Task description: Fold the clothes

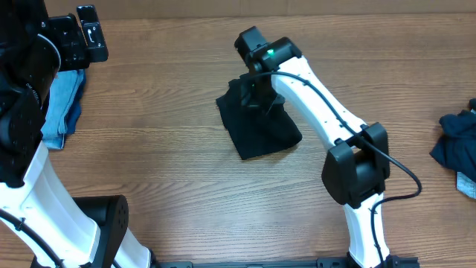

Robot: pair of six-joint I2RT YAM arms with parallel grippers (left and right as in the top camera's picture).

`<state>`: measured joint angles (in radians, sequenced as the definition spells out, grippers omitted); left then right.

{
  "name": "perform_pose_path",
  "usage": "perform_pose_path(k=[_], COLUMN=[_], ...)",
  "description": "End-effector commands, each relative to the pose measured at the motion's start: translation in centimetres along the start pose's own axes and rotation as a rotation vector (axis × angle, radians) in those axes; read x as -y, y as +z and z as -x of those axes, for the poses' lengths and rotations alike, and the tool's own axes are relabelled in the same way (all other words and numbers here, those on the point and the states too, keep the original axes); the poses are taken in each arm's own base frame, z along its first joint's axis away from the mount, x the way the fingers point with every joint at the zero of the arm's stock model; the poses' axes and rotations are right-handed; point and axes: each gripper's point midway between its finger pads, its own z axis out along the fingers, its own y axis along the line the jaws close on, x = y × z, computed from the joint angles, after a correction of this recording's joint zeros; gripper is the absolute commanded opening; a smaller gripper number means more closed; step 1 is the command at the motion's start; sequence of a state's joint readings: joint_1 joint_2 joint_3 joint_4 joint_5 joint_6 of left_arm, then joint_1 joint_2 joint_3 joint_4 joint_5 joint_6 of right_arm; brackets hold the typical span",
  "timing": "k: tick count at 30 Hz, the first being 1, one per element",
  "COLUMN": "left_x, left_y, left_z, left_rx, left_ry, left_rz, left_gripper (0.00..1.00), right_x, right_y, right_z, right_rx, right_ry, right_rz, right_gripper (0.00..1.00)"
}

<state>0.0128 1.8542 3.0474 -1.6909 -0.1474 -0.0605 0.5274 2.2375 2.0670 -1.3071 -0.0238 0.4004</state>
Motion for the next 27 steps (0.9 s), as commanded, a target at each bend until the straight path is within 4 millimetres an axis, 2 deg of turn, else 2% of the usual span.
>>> perform_pose_path(k=[1, 8, 13, 23, 27], left_x=[-0.2, -0.2, -0.2, -0.2, -0.2], left_y=[0.2, 0.2, 0.2, 0.2, 0.2], left_z=[0.0, 0.0, 0.0, 0.0, 0.0], left_rx=[-0.001, -0.001, -0.001, -0.001, -0.001], left_ry=[-0.006, -0.006, -0.006, -0.006, -0.006], left_rz=[0.012, 0.012, 0.012, 0.012, 0.012], left_gripper=[1.00, 1.00, 1.00, 1.00, 1.00], right_x=[-1.6, -3.7, -4.2, -3.7, -6.0], right_y=[1.8, 3.6, 3.8, 3.3, 2.0], right_z=[-0.9, -1.7, -1.3, -0.2, 0.3], right_rx=[-0.040, -0.053, -0.031, -0.010, 0.003], right_ry=[0.017, 0.007, 0.010, -0.004, -0.158], right_rz=[0.023, 0.035, 0.049, 0.064, 0.186], right_gripper=[0.04, 0.06, 0.44, 0.49, 0.51])
